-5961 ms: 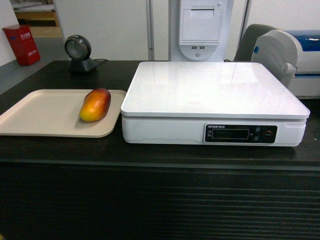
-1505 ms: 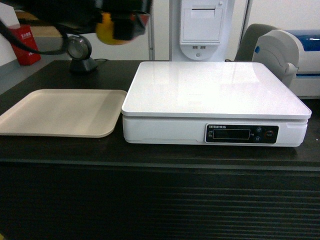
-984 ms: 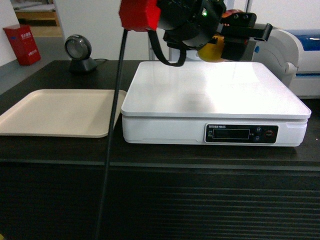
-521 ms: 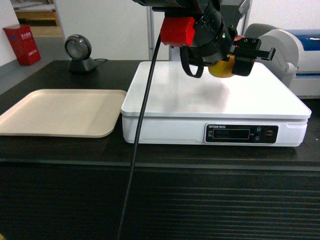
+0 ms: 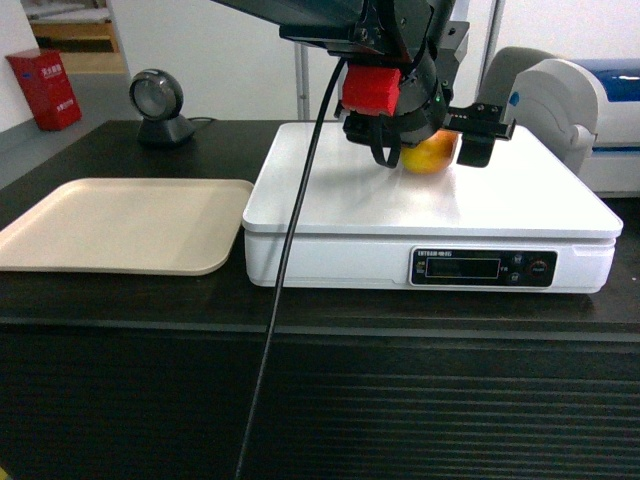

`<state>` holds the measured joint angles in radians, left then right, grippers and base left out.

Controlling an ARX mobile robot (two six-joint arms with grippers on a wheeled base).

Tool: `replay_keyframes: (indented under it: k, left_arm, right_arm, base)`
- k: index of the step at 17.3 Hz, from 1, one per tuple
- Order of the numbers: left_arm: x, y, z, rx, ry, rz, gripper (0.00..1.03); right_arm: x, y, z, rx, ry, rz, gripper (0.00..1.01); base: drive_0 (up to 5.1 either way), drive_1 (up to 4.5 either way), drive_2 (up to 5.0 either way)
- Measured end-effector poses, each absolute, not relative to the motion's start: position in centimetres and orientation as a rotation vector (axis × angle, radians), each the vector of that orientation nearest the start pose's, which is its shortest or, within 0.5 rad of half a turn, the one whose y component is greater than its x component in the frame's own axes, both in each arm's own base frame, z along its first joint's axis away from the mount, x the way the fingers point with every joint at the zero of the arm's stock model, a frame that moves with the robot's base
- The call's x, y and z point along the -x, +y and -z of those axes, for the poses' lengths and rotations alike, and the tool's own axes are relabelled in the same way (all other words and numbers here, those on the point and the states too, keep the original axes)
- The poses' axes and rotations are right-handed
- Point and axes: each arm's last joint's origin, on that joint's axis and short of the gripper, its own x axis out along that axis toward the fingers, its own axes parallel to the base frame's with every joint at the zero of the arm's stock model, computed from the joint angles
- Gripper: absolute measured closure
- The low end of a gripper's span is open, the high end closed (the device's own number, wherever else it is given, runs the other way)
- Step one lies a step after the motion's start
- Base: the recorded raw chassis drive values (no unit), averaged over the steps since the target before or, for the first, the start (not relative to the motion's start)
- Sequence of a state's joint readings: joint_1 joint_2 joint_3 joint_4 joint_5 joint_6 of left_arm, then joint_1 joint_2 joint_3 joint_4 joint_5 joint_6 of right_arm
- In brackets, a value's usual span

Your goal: Place dark red mango on scale at checkout

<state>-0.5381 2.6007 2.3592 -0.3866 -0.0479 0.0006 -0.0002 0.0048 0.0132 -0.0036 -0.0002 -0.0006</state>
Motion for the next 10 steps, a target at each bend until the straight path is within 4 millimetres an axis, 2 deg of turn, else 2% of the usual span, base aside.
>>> replay_keyframes:
  k: [1,2,3,5,7,10]
  left_arm:
    - [-49.5,-29.4,-18.2,-0.181,0.599,0.478,0.06]
    - [-49.3,-29.4,-18.2,-0.18,0.597,0.48,0.03]
    - [-49.2,-29.3,-18.3,-0.174,0.578,0.48,0.06]
    - [-48.5,-29.0,-19.9,-0.159,0.524,0.484,0.05]
    - [-47.0,-28.1,-24.3,-0.125,0.397,0.474,0.05]
    - [-42.8,-25.7,-31.7,-0.076,0.18,0.457,0.05]
  right_arm:
    - [-9.7,0.0,-16.7,0.001,-0.005,0.0,0.03]
    - [-9.7,0.0,-16.7,0.001,-0.005,0.0,0.03]
    - [-9.7,0.0,-16.7,0.001,-0.005,0.0,0.03]
    - [-9.7,0.0,-16.7,0.001,-0.004,0.0,0.03]
    - [-9.7,0.0,-16.7,0.001,-0.005,0.0,0.03]
    - [-9.7,0.0,-16.7,0.001,-0.005,0.0,0.03]
  base:
    - [0.0,0.0,0.0]
    - [0.0,0.0,0.0]
    - [0.0,0.0,0.0]
    - [0.0,0.0,0.0]
    - [0.0,0.0,0.0]
    - [0.0,0.0,0.0]
